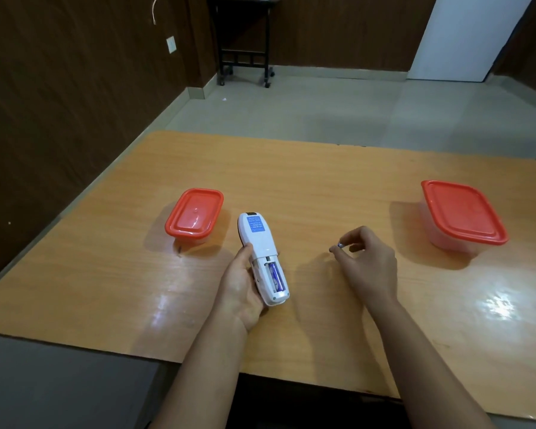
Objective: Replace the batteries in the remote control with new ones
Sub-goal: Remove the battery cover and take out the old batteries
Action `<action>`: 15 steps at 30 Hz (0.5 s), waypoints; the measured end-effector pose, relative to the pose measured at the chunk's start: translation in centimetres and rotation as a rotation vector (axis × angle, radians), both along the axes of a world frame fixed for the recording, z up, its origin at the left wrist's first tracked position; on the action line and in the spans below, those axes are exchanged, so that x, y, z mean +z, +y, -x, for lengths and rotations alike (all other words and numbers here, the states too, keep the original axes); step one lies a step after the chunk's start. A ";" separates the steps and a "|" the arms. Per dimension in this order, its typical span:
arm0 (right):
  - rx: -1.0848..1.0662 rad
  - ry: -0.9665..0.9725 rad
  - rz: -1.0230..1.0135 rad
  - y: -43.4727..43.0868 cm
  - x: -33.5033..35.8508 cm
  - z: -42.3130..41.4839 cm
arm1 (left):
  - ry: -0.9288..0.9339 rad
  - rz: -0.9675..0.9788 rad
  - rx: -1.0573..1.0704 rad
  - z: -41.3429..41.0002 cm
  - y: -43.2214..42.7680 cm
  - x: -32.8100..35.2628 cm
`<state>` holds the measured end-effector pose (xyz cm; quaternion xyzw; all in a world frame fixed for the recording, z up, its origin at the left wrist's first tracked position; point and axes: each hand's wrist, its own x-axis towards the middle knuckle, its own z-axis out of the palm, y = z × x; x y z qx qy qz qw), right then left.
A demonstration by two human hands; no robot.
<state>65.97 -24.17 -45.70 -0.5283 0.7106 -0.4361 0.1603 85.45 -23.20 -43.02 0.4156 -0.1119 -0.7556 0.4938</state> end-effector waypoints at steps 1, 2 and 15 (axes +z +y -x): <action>-0.020 0.097 0.011 -0.1 -0.5 0.1 | -0.003 0.001 -0.003 0.0 0.0 0.0; -0.038 0.169 0.020 -0.2 -0.8 0.1 | -0.006 0.004 -0.006 0.1 0.1 0.0; 0.123 0.302 -0.138 -0.2 0.2 -1.1 | -0.031 0.064 -0.016 -0.2 0.3 0.8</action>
